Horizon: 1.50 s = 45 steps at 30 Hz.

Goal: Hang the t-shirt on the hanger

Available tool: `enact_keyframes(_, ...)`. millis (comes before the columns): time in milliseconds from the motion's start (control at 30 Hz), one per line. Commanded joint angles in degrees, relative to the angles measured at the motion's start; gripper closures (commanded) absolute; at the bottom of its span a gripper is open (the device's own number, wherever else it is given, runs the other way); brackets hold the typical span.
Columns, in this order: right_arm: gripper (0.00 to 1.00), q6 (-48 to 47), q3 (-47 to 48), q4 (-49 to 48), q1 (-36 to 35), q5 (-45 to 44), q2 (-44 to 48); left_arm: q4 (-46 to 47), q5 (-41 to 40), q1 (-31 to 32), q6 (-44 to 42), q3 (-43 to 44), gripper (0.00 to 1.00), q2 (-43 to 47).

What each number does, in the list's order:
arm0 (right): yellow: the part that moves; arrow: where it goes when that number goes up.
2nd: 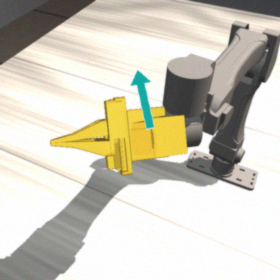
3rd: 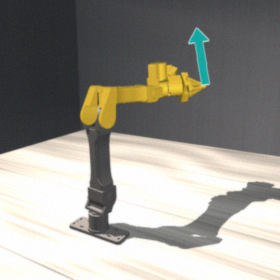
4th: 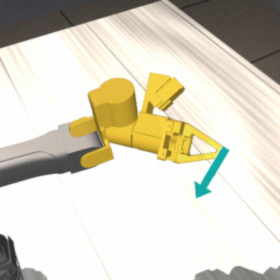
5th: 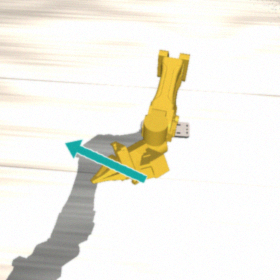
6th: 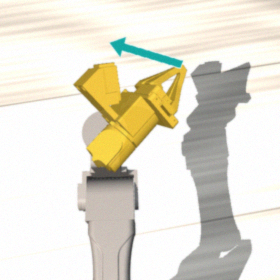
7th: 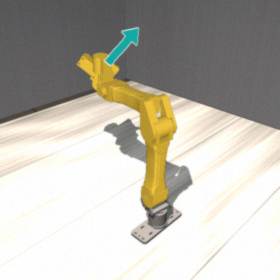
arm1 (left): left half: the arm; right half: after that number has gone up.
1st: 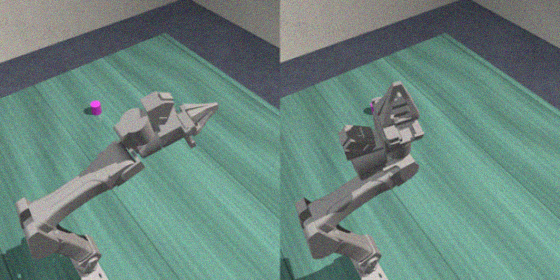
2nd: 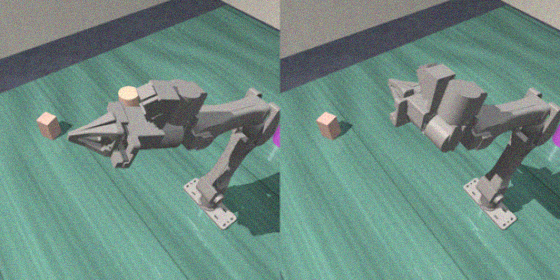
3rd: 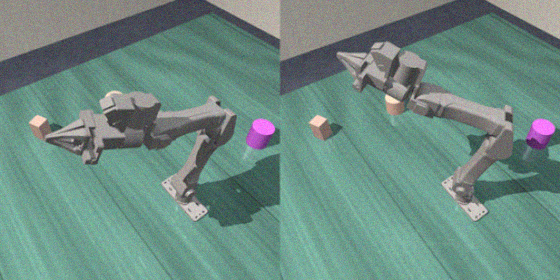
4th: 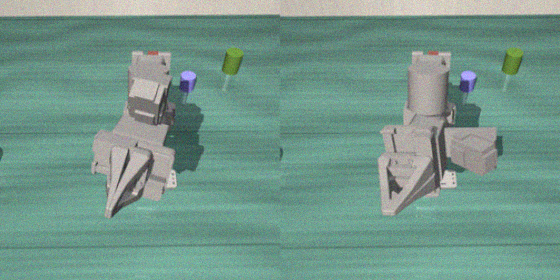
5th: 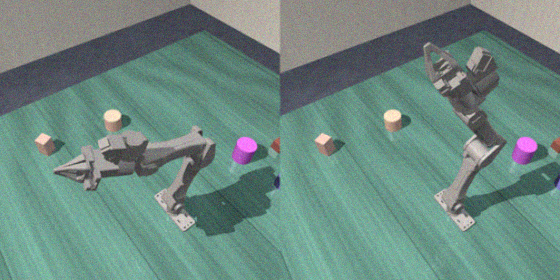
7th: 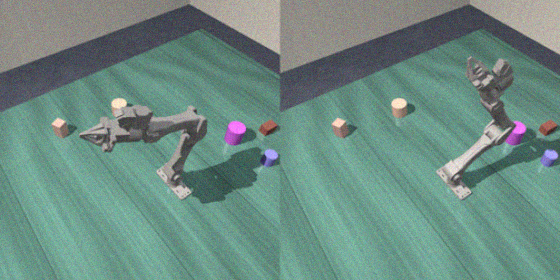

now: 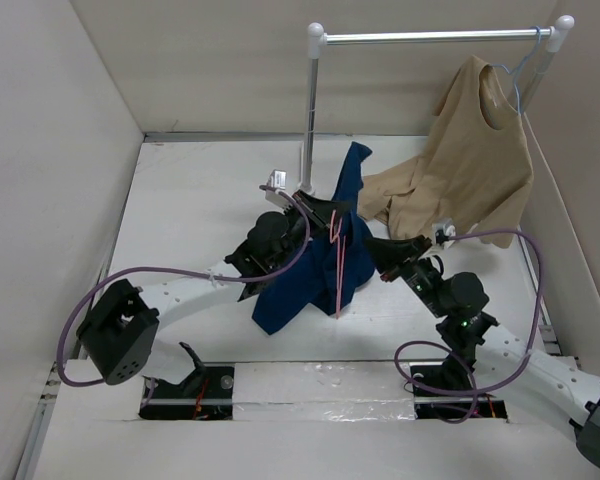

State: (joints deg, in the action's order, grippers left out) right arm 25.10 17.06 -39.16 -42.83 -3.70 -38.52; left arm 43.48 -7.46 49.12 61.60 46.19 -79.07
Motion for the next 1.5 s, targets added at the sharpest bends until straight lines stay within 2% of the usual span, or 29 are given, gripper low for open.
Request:
enact_keyframes(0, 1.0, -0.23, 1.22, -4.79, -0.24, -1.31, -0.85, 6.17, 1.84, 0.1, -0.08, -1.19, 1.0, 4.18)
enact_keyframes(200, 1.0, -0.14, 2.44, -3.74, -0.24, -0.25, -1.56, 6.36, 1.4, 0.1, -0.96, -3.13, 1.0, 6.55)
enact_keyframes(267, 0.98, -1.28, 4.64, 5.55, -0.76, -0.68, -0.86, 5.48, 0.7, 0.1, -1.4, -3.13, 1.0, 7.87)
enact_keyframes(300, 0.94, -1.28, 5.61, 8.8, -0.77, -1.65, -0.77, 5.12, 0.52, 0.1, -1.49, -3.48, 1.0, 8.57)
enact_keyframes(333, 0.81, -1.28, 6.83, 15.27, -0.77, -3.83, -0.33, 5.12, 0.26, 0.1, -1.49, -3.83, 1.0, 9.28)
enact_keyframes(433, 0.65, 0.29, 5.89, 23.22, -0.77, -4.04, 0.38, 5.74, -0.62, -0.52, -1.14, -4.89, 1.0, 11.56)
enact_keyframes(467, 0.65, 1.6, 4.75, 23.34, -0.77, -3.16, 0.55, 5.73, -0.71, -0.52, -1.05, -4.89, 1.0, 12.26)
enact_keyframes(500, 0.75, 2.31, 3.43, 23.08, -0.77, -2.37, 0.9, 5.82, -0.62, -0.52, -1.05, -4.71, 1.0, 12.44)
enact_keyframes(533, 1.0, 3.02, 2.29, 22.64, -1.29, -1.84, 1.08, 5.91, -0.45, -0.52, -1.05, -4.54, 1.0, 12.53)
enact_keyframes(700, 1.0, 3.29, -3.35, 19.91, -1.29, 1.94, 1.96, 5.82, 0.08, -0.52, -0.43, -4.18, 1.0, 12.8)
enact_keyframes(733, 0.83, 2.68, -3.17, 19.65, -1.29, 3.25, 1.53, 5.82, -0.01, -0.52, -0.34, -4.27, 1.0, 12.97)
enact_keyframes(833, 0.5, 1.27, -2.82, 19.64, -2.35, 6.95, -1.28, 5.56, -0.27, -0.52, -0.26, -4.1, 1.0, 12.97)
enact_keyframes(933, 0.43, 1.18, -3.0, 18.95, -4.1, 5.3, -4.7, 5.03, -0.18, -0.52, -0.17, -4.09, 1.0, 13.24)
enact_keyframes(1200, 0.45, 0.56, 0.6, 14.03, -4.63, 6.6, -15.26, 5.3, 0.08, -0.52, 0.36, -4.62, 1.0, 13.94)
enact_keyframes(1300, 0.47, 0.91, 1.13, 13.32, -6.65, 4.06, -16.85, 5.03, 0.17, -1.14, 0.27, -4.54, 1.0, 14.2)
enact_keyframes(1400, 0.7, 1.53, 0.96, 11.47, -7.27, 1.42, -17.29, 5.47, 0.0, -1.14, 0.36, -4.88, 1.0, 14.64)
enact_keyframes(1433, 0.87, 1.62, 1.05, 11.73, -7.27, 1.25, -17.37, 5.91, -0.62, -1.14, 0.62, -5.5, 1.0, 14.64)
enact_keyframes(1467, 0.96, 1.96, 1.13, 12.17, -7.27, 0.46, -17.38, 6.17, -0.71, -1.83, 0.62, -5.5, 1.0, 14.47)
